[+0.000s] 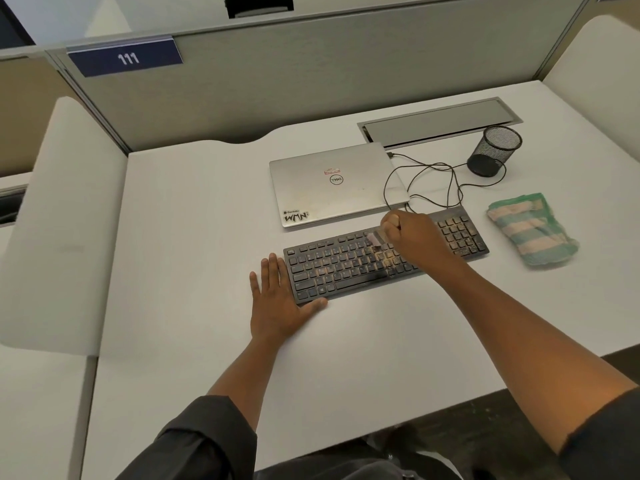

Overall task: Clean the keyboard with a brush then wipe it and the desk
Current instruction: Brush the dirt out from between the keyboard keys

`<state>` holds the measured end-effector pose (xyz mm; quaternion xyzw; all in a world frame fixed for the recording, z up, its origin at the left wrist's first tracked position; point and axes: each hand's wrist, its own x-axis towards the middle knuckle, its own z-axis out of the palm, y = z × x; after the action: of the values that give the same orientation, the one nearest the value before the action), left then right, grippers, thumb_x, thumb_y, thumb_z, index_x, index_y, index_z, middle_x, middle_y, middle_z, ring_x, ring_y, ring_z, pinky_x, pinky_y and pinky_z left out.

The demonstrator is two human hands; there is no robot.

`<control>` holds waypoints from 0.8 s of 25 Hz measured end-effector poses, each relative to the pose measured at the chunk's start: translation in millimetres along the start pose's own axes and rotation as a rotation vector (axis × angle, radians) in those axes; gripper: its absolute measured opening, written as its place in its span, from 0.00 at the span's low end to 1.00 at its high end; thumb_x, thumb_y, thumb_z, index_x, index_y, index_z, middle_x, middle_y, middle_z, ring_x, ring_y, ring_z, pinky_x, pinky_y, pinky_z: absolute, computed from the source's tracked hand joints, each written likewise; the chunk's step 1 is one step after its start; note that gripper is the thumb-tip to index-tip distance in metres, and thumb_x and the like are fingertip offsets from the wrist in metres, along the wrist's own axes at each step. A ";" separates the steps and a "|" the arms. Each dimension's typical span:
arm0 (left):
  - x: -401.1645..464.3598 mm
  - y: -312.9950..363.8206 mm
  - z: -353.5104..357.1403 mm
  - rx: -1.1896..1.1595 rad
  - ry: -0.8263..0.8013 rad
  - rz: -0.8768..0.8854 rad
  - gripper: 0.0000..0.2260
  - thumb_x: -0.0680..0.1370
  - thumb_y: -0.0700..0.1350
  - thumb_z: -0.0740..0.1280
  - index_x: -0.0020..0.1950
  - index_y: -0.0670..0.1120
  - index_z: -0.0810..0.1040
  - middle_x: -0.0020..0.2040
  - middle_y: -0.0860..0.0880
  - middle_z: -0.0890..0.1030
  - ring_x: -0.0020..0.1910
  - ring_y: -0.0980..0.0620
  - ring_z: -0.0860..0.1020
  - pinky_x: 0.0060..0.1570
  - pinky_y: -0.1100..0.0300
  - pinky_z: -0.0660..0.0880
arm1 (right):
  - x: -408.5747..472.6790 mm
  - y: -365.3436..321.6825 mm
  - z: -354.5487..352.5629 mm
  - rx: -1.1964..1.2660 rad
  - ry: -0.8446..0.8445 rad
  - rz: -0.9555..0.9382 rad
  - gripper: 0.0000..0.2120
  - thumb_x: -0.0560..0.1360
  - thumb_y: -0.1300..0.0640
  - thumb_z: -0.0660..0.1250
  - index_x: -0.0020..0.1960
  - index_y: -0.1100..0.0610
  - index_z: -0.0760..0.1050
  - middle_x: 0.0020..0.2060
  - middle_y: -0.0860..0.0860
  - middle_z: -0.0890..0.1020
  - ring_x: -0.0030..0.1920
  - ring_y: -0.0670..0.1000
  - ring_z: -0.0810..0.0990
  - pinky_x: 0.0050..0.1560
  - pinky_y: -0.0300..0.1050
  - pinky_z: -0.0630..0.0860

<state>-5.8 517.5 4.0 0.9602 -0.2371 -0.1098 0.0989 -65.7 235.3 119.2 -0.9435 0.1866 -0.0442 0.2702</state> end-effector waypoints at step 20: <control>0.2 1.2 3.1 0.010 0.020 -0.024 0.59 0.67 0.84 0.49 0.83 0.45 0.37 0.83 0.45 0.39 0.81 0.50 0.34 0.79 0.44 0.37 | 11.2 16.3 -18.0 0.192 -0.245 -0.148 0.08 0.80 0.58 0.64 0.48 0.55 0.82 0.40 0.45 0.84 0.41 0.38 0.81 0.39 0.35 0.74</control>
<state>-6.9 515.9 1.2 0.9644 -0.2253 -0.1001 0.0955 -64.0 209.4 125.6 -0.9229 0.0773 0.0339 0.3757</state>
